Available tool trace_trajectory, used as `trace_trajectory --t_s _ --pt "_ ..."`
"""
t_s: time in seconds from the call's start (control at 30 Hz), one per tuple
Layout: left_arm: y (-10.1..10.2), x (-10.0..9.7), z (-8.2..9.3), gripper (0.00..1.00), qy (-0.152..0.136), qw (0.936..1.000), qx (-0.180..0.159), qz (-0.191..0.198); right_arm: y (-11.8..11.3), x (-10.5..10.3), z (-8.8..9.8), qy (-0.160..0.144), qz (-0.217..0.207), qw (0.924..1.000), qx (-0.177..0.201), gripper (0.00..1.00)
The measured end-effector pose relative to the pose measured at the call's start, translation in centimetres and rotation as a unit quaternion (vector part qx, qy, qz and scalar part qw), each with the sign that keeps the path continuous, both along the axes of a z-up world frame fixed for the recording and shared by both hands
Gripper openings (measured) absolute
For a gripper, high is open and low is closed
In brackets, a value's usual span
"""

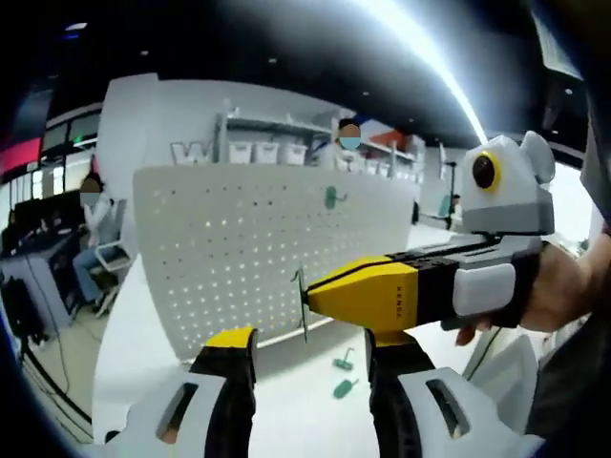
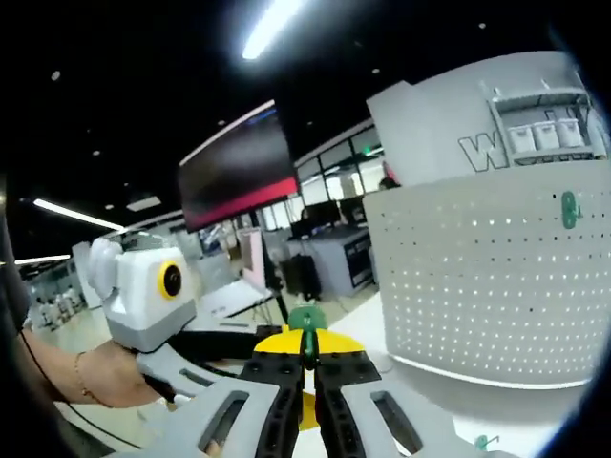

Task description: Insert the hook assembly into the mounting plate slot until the hook locks in place.

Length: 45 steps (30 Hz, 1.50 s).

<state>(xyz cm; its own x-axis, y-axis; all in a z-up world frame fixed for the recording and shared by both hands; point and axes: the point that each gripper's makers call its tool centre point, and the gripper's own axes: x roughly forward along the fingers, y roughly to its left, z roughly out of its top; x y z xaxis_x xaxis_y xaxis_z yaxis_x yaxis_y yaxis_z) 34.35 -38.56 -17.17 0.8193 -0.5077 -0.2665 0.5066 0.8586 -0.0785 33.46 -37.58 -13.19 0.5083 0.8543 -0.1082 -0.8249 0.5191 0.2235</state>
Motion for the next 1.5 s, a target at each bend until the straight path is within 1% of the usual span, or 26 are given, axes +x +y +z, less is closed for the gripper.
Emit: trace_trajectory --t_s 0.07,0.13,0.17,0.2,0.3,0.4,0.43,0.5,0.6,0.67,0.7,0.77,0.87,0.97,1.03,1.07,1.1,1.13,1.2,1.3,1.33,1.37,1.4,1.43,1.47,1.5 --pt "0.1 0.0 -0.2 0.57 0.001 1.0 0.006 0.004 -0.3 0.2 -0.1 0.002 -0.002 1.0 0.001 0.0" --pt "0.2 -0.1 -0.2 0.54 -0.001 0.9999 0.012 0.002 -0.6 0.6 0.0 0.009 -0.009 0.9999 0.011 0.0" --pt "0.2 -0.1 -0.2 0.55 0.002 1.0 0.007 -0.001 -0.8 0.8 0.2 0.014 -0.013 0.9995 0.026 0.0" --pt "0.1 -0.1 -0.2 0.59 0.008 0.9999 -0.009 0.0 -1.0 1.0 0.0 0.015 -0.014 0.9994 0.027 0.0" --pt "0.0 -0.1 -0.2 0.67 0.004 1.0 -0.009 0.002 -1.4 1.2 -0.4 0.003 -0.02 0.9998 0.009 0.0" --pt "-0.8 -0.5 -0.2 0.65 0.005 0.9997 -0.01 -0.022 -1.9 1.7 -0.7 -0.002 -0.028 0.9996 -0.001 0.0" --pt "-0.9 -0.4 -0.1 0.69 0.003 0.9997 -0.015 -0.019 -2.2 2.0 -0.8 -0.008 -0.035 0.9993 -0.006 0.0" --pt "-1.2 -0.4 0.1 0.81 0.001 0.9995 -0.025 -0.019 -2.6 2.5 -1.1 -0.01 -0.042 0.999 -0.009 0.0" --pt "-1.7 -0.8 0.1 0.83 -0.001 0.9991 -0.03 -0.028 -3.5 3.5 -1.1 -0.023 -0.064 0.9976 -0.016 0.0" --pt "-1.9 -0.9 -0.1 0.88 -0.001 0.9991 -0.031 -0.03 -4.3 4.4 -1.2 -0.034 -0.08 0.9959 -0.026 0.0" --pt "-1.9 -0.8 -0.3 0.91 0.002 0.9991 -0.033 -0.028 -4.6 4.7 -1.2 -0.036 -0.087 0.9952 -0.027 0.0" --pt "-1.8 -0.9 -0.8 0.92 0.013 0.999 -0.034 -0.026 -5.5 5.7 -1.2 -0.038 -0.108 0.9931 -0.026 0.0" --pt "-1.6 -0.9 -1.4 0.96 0.019 0.9991 -0.031 -0.023 -7.2 7.3 -1.1 -0.054 -0.141 0.9879 -0.034 0.0" --pt "-1.5 -1.0 -1.8 1.0 0.024 0.9991 -0.031 -0.018 -9.5 9.2 -0.8 -0.065 -0.184 0.9802 -0.035 0.0" --pt "-1.3 -1.0 -2.0 1.0 0.025 0.9991 -0.032 -0.013 -11.4 10.7 -0.6 -0.069 -0.212 0.9744 -0.033 0.0" --pt "-1.2 -1.0 -1.8 1.0 0.019 0.9991 -0.037 -0.01 -12.2 11.3 -0.4 -0.077 -0.226 0.9704 -0.032 0.0" --pt "-1.4 -1.0 -1.4 1.0 0.017 0.9984 -0.052 -0.013 -12.9 11.9 -0.2 -0.089 -0.24 0.9663 -0.03 0.0" --pt "-1.6 -1.0 -1.2 1.0 0.015 0.9977 -0.064 -0.013 -13.4 12.4 -0.6 -0.089 -0.245 0.9648 -0.035 0.0" --pt "-1.5 -1.0 -1.3 1.0 0.015 0.9981 -0.059 -0.012 -15.2 13.9 -0.7 -0.092 -0.273 0.9571 -0.033 0.0" --pt "-1.4 -1.0 -1.4 1.0 0.013 0.9985 -0.05 -0.015 -16.7 15.1 -0.8 -0.093 -0.29 0.9518 -0.036 0.0" --pt "-1.4 -1.0 -1.3 1.0 0.013 0.9985 -0.052 -0.015 -17.5 15.7 -0.7 -0.095 -0.301 0.948 -0.039 0.0" --pt "-1.4 -1.0 -1.0 1.0 0.007 0.9982 -0.057 -0.015 -18.0 16.0 -0.7 -0.096 -0.306 0.9464 -0.04 0.0" --pt "-1.6 -1.0 -0.5 1.0 0.001 0.9971 -0.074 -0.02 -18.7 16.6 -0.9 -0.101 -0.314 0.9427 -0.048 0.0" --pt "-1.6 -1.0 -0.3 1.0 0.004 0.996 -0.087 -0.02 -19.1 16.9 -1.0 -0.101 -0.32 0.9407 -0.049 0.0" --pt "-1.6 -0.9 -0.3 1.0 0.003 0.9963 -0.084 -0.021 -19.5 17.2 -1.0 -0.104 -0.324 0.9388 -0.051 0.0" --pt "-1.6 -0.8 -0.3 1.0 0.003 0.9966 -0.079 -0.021 -20.3 17.6 -0.9 -0.113 -0.337 0.9329 -0.061 0.0"
